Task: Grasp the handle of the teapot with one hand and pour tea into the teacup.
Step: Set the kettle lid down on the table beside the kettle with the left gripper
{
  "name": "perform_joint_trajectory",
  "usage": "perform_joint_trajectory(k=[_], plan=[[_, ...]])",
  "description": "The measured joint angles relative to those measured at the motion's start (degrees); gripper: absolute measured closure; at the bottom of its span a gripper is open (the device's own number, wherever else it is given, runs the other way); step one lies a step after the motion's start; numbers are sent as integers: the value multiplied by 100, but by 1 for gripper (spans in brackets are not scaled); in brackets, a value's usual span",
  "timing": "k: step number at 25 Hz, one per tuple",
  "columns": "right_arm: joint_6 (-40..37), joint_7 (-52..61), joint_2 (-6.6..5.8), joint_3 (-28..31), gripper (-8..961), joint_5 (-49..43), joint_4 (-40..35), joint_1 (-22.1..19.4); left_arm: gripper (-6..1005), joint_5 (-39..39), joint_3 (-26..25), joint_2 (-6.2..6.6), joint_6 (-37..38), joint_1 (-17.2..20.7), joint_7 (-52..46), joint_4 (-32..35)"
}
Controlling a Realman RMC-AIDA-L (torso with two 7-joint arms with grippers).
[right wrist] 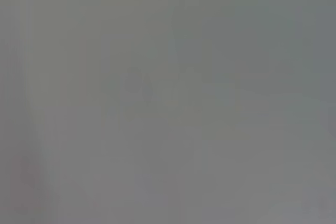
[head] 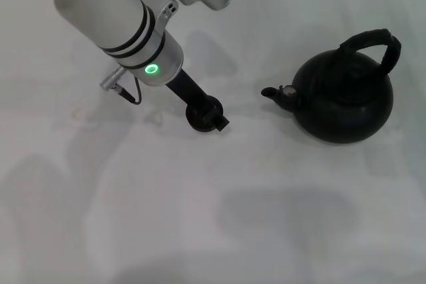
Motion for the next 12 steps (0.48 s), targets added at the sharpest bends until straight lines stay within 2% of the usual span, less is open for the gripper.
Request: perform_joint_trajectory(k=[12], plan=[[0, 0, 0, 0, 82, -18, 0, 9, 296, -193, 233, 4, 191, -86, 40, -227]])
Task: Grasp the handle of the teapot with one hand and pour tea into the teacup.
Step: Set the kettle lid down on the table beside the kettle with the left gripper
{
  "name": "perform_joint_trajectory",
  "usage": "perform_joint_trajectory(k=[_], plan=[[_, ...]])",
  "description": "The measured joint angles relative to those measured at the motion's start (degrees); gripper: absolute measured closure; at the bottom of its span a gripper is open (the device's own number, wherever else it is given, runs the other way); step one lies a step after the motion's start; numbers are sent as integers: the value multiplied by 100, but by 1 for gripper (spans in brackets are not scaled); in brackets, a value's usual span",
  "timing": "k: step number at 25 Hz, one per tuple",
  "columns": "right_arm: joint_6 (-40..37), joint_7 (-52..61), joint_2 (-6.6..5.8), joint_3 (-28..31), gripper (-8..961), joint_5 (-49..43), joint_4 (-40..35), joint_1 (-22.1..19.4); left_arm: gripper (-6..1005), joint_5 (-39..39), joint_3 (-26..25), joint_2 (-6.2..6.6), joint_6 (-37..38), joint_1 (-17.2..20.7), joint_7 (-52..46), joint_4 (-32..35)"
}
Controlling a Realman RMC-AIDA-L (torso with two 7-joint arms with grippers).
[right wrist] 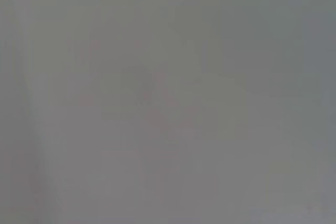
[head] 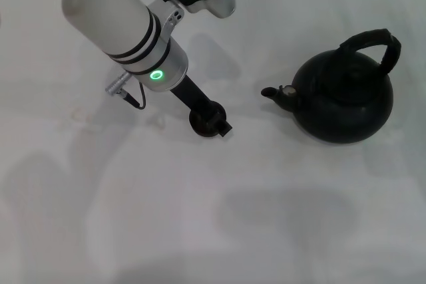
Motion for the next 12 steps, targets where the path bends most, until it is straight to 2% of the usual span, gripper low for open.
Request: perform_joint_trajectory(k=[12], plan=[[0, 0, 0, 0, 82, -15, 0, 0, 295, -11, 174, 4, -85, -64, -25, -68]])
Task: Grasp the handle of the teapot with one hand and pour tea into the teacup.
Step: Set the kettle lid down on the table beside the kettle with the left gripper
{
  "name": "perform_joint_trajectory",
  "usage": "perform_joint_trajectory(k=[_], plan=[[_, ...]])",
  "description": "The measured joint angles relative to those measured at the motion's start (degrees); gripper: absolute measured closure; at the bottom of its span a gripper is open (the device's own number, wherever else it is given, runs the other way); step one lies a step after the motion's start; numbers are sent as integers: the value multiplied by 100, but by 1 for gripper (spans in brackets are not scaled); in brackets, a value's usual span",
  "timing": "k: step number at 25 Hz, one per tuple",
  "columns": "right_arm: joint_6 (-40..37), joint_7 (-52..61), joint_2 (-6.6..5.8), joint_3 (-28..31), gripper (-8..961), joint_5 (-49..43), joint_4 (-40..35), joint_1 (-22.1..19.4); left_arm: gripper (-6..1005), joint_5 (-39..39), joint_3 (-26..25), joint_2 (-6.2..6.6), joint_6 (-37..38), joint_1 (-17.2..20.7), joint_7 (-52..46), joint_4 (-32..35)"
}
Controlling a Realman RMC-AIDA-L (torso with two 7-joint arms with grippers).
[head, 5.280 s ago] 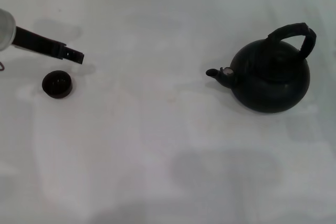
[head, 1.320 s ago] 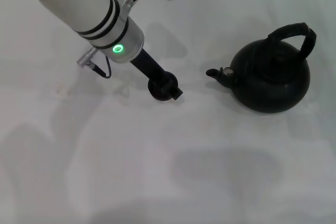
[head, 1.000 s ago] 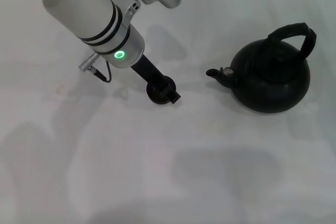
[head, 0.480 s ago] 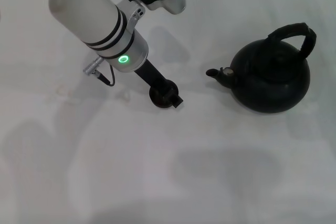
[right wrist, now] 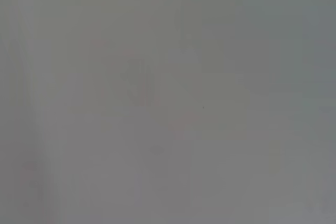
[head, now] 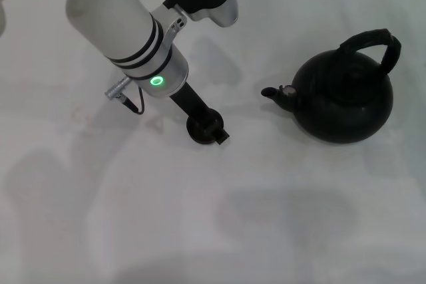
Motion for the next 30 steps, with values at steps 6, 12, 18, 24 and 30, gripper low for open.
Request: perform_joint_trajectory(k=[6, 12, 18, 24, 30], plan=[[0, 1, 0, -9, 82, -3, 0, 0, 296, 15, 7, 8, 60, -5, -3, -9], [0, 6, 0, -10, 82, -3, 0, 0, 297, 8, 21, 1, 80, -30, 30, -25], [0, 8, 0, -9, 83, 3, 0, 0, 295, 8, 21, -1, 86, -40, 35, -25], [0, 9, 0, -9, 83, 21, 6, -4, 296, 33, 26, -1, 86, -59, 39, -22], [0, 9, 0, -9, 83, 24, 15, -7, 283, 22, 29, 7, 66, -59, 39, -21]])
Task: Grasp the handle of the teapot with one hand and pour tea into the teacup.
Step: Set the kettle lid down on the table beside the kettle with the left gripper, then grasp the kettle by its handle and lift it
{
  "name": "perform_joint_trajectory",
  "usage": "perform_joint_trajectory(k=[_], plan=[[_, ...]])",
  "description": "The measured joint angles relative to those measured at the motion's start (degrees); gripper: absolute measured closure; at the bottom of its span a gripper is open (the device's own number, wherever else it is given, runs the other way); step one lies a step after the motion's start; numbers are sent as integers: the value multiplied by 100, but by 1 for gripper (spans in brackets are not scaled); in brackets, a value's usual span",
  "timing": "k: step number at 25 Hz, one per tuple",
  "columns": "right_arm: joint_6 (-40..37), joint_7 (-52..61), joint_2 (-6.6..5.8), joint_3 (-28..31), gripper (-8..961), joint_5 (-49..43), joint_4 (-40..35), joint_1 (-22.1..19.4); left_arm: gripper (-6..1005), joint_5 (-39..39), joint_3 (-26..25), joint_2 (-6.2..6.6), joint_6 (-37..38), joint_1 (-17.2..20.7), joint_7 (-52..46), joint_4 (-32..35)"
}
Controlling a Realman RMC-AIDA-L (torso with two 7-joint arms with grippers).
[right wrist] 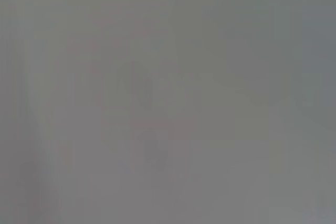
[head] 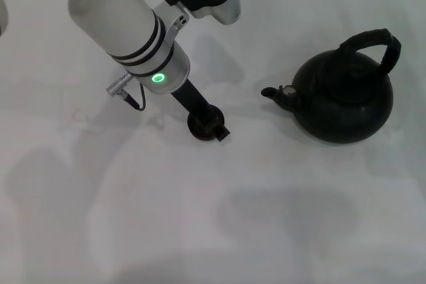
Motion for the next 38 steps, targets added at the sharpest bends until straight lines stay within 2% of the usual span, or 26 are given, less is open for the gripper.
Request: perform_joint_trajectory(k=[14, 18, 23, 30, 33, 38], plan=[[1, 0, 0, 0, 82, 0, -5, 8, 191, 30, 7, 6, -74, 0, -32, 59], [7, 0, 0, 0, 83, 6, 5, 8, 160, 14, -120, 13, -116, 5, -28, 251], [9, 0, 0, 21, 82, 9, -9, 7, 122, -223, -339, 20, -264, 43, 236, 531], [10, 0, 0, 36, 82, 9, -7, 7, 121, -772, -506, 25, -256, 70, 685, 759], [10, 0, 0, 41, 82, 8, -7, 3, 121, -829, -761, 21, -162, 191, 836, 929], [7, -8, -5, 44, 82, 8, -6, -3, 121, -1223, -1350, 18, -1, 712, 1332, 1304]])
